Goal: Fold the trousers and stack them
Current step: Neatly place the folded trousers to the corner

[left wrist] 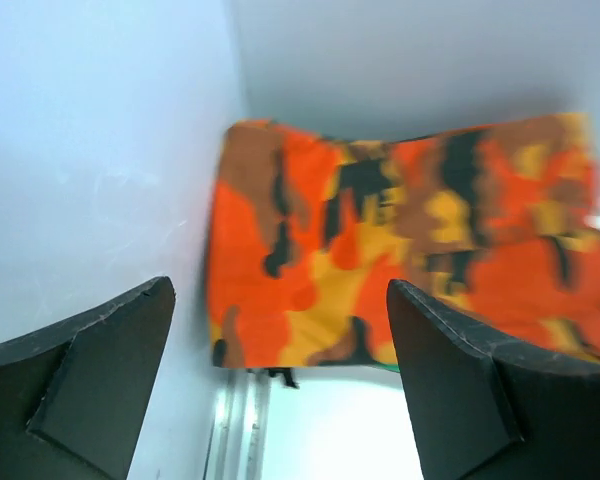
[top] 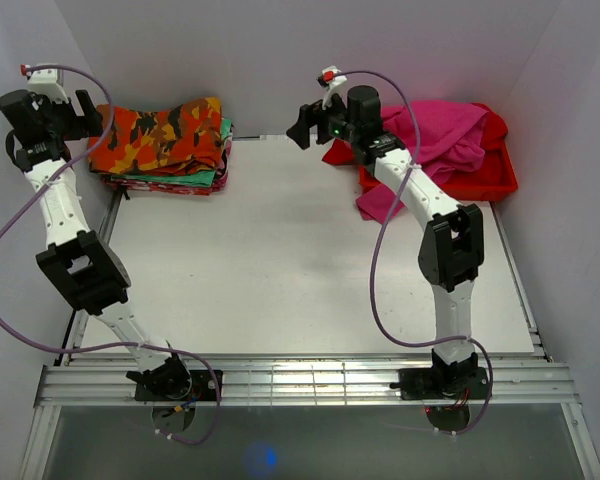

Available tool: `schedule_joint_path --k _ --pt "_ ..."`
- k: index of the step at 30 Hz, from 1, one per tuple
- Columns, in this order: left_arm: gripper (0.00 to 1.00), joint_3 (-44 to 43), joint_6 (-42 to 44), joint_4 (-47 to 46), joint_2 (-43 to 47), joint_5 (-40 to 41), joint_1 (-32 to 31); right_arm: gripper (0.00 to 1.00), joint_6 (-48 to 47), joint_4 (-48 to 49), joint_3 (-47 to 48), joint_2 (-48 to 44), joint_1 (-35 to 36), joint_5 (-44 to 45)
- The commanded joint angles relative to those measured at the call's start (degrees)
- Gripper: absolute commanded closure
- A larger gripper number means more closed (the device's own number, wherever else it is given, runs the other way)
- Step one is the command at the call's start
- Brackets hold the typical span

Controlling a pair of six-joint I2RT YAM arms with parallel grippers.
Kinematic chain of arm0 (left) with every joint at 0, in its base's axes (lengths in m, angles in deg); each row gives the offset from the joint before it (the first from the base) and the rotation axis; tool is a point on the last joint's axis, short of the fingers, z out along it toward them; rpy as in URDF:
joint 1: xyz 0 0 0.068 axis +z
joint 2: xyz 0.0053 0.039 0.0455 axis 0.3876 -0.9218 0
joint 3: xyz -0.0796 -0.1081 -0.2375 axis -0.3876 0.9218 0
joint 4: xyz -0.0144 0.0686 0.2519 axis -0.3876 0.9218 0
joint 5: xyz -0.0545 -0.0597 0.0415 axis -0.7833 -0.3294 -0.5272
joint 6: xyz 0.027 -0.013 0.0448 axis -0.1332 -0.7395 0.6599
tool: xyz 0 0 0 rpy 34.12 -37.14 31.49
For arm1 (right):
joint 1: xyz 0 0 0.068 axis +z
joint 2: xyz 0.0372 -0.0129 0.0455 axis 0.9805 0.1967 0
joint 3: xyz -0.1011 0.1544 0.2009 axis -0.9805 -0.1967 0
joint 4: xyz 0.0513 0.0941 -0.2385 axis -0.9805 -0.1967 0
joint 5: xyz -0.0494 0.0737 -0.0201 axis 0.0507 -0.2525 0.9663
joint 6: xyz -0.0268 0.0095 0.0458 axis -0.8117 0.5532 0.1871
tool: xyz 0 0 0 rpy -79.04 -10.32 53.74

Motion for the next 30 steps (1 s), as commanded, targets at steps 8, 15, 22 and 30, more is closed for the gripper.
schedule_joint_path --k 8,15,22,30 --pt "0.02 22.16 7.4 23.47 18.43 -16.8 -6.05 0.1 -11.88 -22.57 -29.23 -29.18 -11.34 -9.66" --pt "0.02 45.15 11.81 28.3 29.17 -9.58 -19.16 0.1 -18.04 -32.94 -51.03 -45.1 -21.53 -5.72" --pt "0.02 51.4 8.12 26.72 35.23 -9.58 -21.72 0.1 -17.7 -34.62 -61.15 -55.64 -29.9 -3.16" --pt "0.02 52.19 8.03 26.46 37.61 -7.65 -21.99 0.1 -16.55 -33.74 -65.38 -61.37 -29.9 -5.26"
